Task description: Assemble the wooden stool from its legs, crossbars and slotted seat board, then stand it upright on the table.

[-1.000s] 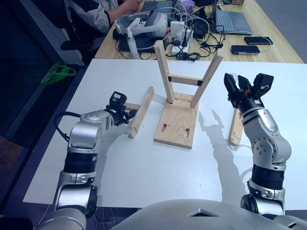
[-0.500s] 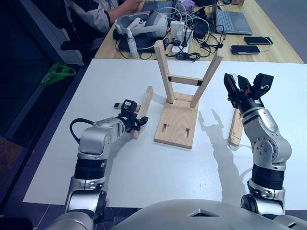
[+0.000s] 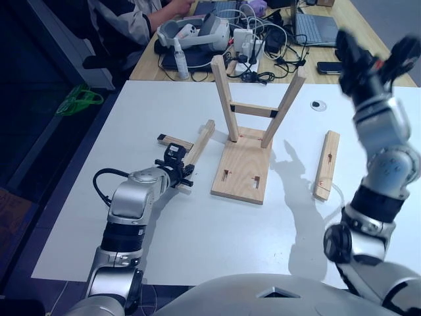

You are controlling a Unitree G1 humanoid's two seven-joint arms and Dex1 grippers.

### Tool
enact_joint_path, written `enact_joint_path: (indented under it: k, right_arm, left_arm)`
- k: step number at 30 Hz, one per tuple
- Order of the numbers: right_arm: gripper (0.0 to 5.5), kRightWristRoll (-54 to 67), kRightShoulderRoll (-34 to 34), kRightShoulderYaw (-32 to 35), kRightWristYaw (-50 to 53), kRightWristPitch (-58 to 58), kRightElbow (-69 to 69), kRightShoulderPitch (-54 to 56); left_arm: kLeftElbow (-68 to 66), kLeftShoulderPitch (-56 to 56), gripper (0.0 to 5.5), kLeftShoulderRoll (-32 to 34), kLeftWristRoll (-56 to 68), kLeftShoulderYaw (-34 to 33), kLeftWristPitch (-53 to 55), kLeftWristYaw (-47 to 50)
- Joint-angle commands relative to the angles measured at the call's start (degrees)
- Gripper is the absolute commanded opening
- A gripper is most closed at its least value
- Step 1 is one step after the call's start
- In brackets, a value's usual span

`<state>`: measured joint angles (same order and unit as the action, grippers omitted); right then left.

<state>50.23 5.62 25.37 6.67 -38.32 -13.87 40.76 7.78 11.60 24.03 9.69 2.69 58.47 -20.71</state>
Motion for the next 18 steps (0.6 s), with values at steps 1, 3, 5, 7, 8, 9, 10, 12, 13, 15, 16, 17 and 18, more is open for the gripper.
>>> enact_joint_path:
  k: [1, 3, 5, 7, 8, 9, 10, 12, 13, 15, 16, 17, 18]
  right_arm:
    - [2.89, 13.28, 5.47, 7.53, 3.97, 4.30, 9.95, 28.19]
    - [2.89, 16.72, 6.86, 8.65, 1.11, 7.96, 16.34, 41.33]
    - [2.89, 18.77, 6.39, 8.18, -3.62, 11.37, 22.49, 53.02]
    - [2.89, 19.96, 5.60, 7.57, -6.79, 12.73, 25.63, 58.50]
    - [2.89, 19.88, 5.41, 7.07, -7.74, 13.00, 26.34, 59.43]
    - [2.89, 19.57, 5.45, 6.71, -8.52, 13.40, 27.11, 60.10]
    - [2.89, 19.07, 5.65, 6.39, -9.31, 14.04, 27.88, 60.61]
    - [2.89, 19.10, 5.62, 5.65, -11.81, 14.70, 27.37, 61.23]
    - [2.89, 18.59, 5.54, 5.37, -12.00, 15.19, 28.04, 61.35]
    - [2.89, 17.86, 5.31, 4.72, -12.42, 16.09, 28.43, 61.49]
    - [2.89, 18.21, 5.23, 4.52, -12.97, 16.20, 28.01, 61.53]
    - [2.89, 18.02, 5.28, 3.76, -13.87, 16.18, 26.80, 61.22]
    - [2.89, 16.95, 5.53, 2.89, -14.13, 15.90, 26.17, 59.72]
  left_arm:
    - [-0.77, 1.32, 1.02, -0.05, 0.14, -0.99, -1.28, 0.10]
    - [-1.20, 1.77, 1.02, -0.25, 0.17, -2.32, -2.04, 0.78]
    - [-1.74, 2.96, 1.02, -0.21, 0.11, -3.97, -2.87, 1.58]
    - [-1.26, 4.40, 1.02, 0.05, 0.18, -5.23, -2.82, 1.98]
    - [-0.73, 5.21, 1.02, 0.25, 0.18, -5.88, -2.76, 2.24]
    - [-0.12, 6.25, 1.02, 0.43, 0.22, -6.53, -2.59, 2.53]
    - [0.26, 7.24, 1.02, 0.59, 0.25, -7.03, -2.59, 2.71]
    - [0.82, 10.69, 1.02, 0.41, 0.12, -8.23, -3.29, 3.73]
    - [0.98, 12.96, 1.02, 0.26, 0.00, -8.88, -3.79, 4.38]
    - [1.05, 17.30, 1.02, 0.43, -0.57, -9.75, -5.36, 5.70]
    - [1.09, 18.98, 1.02, 0.61, -0.75, -10.00, -6.02, 6.15]
    - [1.36, 20.86, 1.02, 0.67, -0.66, -10.44, -6.71, 6.56]
    - [1.92, 22.91, 1.02, 0.71, -0.71, -10.53, -8.01, 6.82]
